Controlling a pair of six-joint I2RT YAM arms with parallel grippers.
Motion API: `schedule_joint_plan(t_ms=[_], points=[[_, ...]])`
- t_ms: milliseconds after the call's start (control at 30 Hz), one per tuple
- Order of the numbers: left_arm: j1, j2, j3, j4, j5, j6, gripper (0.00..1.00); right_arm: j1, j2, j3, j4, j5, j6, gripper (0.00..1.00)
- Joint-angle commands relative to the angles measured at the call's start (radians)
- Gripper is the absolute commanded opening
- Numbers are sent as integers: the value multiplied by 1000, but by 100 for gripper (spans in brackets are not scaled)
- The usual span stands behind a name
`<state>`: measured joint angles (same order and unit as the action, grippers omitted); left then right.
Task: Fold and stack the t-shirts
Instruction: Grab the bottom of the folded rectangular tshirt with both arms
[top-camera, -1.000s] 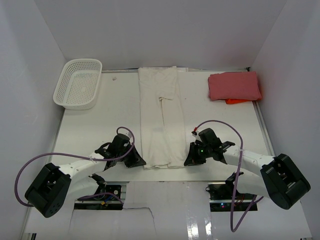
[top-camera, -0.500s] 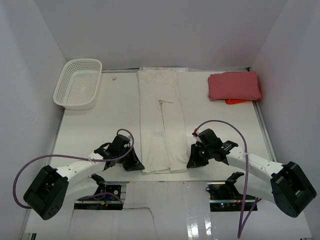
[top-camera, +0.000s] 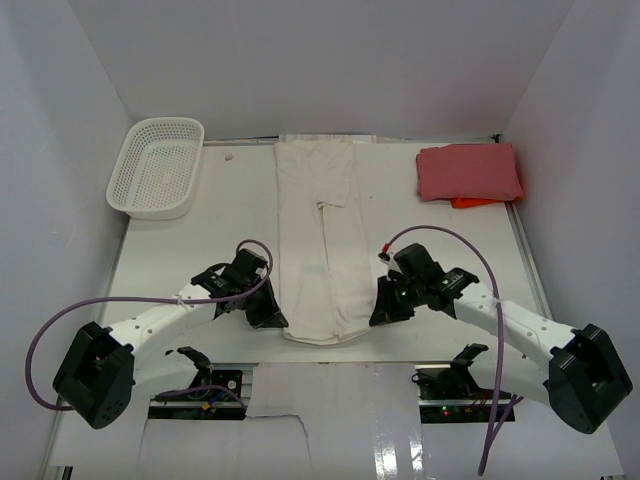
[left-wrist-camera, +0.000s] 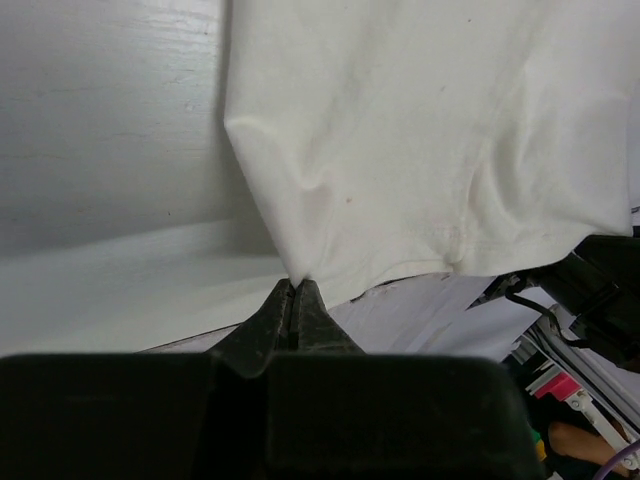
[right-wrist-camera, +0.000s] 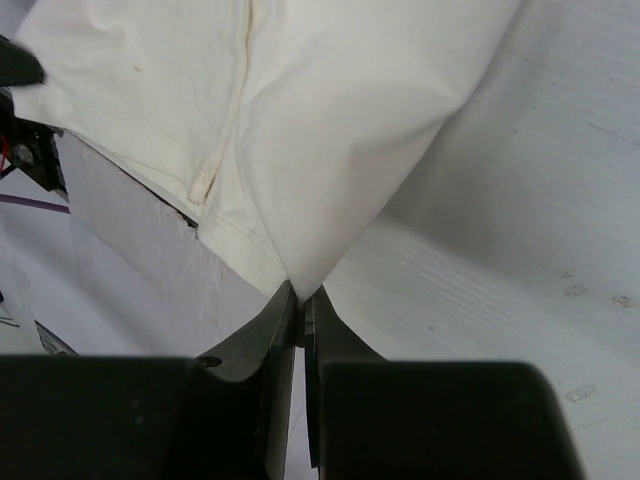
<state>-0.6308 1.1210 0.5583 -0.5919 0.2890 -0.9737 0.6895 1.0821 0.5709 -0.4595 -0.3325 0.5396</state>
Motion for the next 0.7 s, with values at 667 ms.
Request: schedule_joint_plan(t_ms=[667], points=[[63,209,497,-115,-462,150,0,-44,254,490,-61,219,-193,8]])
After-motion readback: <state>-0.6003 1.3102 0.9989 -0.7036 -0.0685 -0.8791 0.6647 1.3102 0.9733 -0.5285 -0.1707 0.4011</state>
